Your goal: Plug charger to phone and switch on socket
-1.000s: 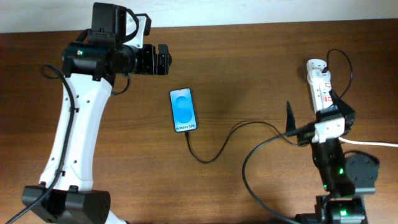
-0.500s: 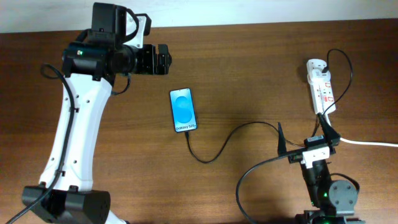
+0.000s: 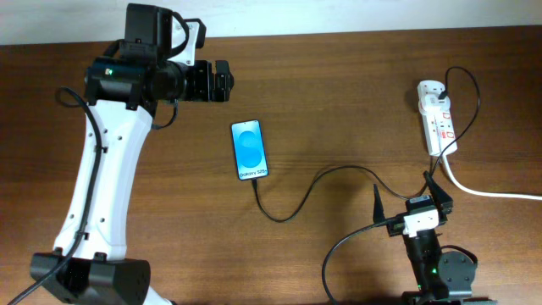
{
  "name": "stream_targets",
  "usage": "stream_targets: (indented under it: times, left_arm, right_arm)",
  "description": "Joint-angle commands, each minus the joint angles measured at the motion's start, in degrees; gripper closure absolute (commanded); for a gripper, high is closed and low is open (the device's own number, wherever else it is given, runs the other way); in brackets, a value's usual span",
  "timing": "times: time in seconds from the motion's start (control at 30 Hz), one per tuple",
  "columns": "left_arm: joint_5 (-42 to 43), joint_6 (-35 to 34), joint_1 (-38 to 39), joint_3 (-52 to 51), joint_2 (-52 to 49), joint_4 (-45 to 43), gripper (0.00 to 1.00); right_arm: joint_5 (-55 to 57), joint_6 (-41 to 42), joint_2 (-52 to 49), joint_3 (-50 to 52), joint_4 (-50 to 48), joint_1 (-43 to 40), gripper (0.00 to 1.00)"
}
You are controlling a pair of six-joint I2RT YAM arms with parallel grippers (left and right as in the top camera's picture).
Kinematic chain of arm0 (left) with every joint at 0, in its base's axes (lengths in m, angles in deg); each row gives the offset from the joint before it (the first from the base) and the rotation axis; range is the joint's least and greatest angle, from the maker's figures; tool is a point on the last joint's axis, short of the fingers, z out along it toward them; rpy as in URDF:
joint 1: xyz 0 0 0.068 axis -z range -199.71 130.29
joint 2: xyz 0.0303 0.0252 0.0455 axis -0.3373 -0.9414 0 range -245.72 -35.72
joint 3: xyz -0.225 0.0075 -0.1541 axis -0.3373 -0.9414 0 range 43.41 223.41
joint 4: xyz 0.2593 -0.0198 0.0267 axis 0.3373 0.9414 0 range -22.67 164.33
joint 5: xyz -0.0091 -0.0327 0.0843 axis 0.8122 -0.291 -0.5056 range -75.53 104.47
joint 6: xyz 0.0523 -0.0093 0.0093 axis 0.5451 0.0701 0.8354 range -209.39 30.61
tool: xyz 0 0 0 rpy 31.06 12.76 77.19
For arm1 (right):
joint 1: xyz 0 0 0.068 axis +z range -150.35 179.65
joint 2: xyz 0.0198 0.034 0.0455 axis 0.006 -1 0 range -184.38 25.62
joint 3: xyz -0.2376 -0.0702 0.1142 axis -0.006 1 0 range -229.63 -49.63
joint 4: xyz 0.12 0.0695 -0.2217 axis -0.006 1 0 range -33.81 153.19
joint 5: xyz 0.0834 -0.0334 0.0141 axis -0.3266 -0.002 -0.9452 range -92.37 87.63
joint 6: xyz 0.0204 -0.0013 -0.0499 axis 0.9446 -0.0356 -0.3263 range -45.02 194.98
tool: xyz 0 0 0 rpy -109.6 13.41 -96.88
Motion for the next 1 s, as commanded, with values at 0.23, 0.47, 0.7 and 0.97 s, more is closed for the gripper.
stream_targets:
  times: [0.23, 0.47, 0.7, 0.97]
  left_arm:
    - [-0.2, 0.3, -0.2, 0.7, 0.9, -0.1, 0.01]
    - [-0.2, 0.3, -0.2, 0.7, 0.9, -0.1, 0.01]
    - [-0.2, 0.3, -0.2, 0.7, 0.9, -0.1, 0.01]
    - [-0.2, 0.3, -0.2, 0.7, 0.9, -0.1, 0.01]
  right_arm:
    - [-0.2, 0.9, 0.7, 0.5, 5.3, -0.2, 0.02]
    - [-0.2, 0.9, 0.6, 0.5, 5.3, -0.2, 0.02]
    - [-0.2, 0.9, 0.6, 0.5, 5.3, -0.2, 0.02]
    - [-0.2, 0.9, 0.6, 0.5, 5.3, -0.2, 0.02]
